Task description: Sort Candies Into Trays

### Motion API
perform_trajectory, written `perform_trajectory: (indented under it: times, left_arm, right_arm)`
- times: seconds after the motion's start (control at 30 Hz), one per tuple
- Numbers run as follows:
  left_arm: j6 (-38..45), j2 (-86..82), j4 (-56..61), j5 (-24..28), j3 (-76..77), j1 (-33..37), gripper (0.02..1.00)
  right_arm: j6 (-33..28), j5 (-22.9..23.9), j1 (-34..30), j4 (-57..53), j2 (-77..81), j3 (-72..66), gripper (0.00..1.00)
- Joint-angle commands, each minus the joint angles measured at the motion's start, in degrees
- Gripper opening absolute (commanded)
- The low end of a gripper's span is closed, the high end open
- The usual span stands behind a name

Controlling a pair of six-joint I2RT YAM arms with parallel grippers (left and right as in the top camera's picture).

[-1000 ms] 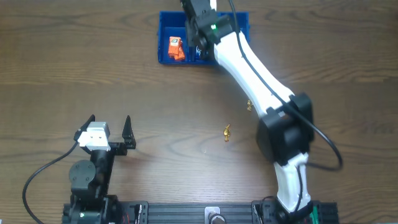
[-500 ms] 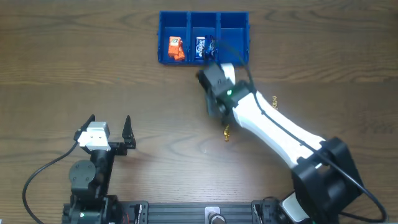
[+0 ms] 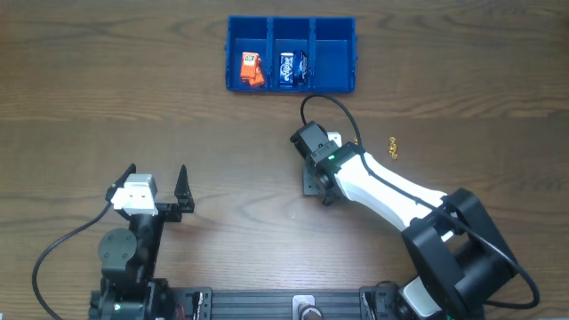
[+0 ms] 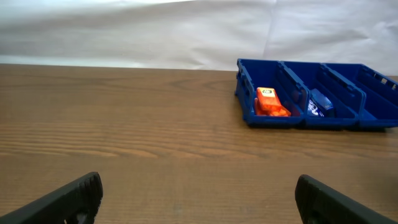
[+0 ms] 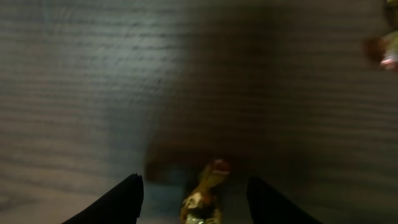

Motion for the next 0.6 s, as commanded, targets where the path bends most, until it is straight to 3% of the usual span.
perform_trajectory:
  times: [0.03, 0.6]
  left_arm:
    - [0.83, -0.46, -2.34, 0.98, -0.83, 0.35, 0.996]
    - [0.83, -0.46, -2.34, 0.98, -0.83, 0.35, 0.996]
  right_arm:
    - [2.03, -2.60, 0.81, -1.27, 0.74, -0.24, 0.531]
    - [2.25, -1.51, 0.76, -2.73, 0.94, -1.42, 0.452]
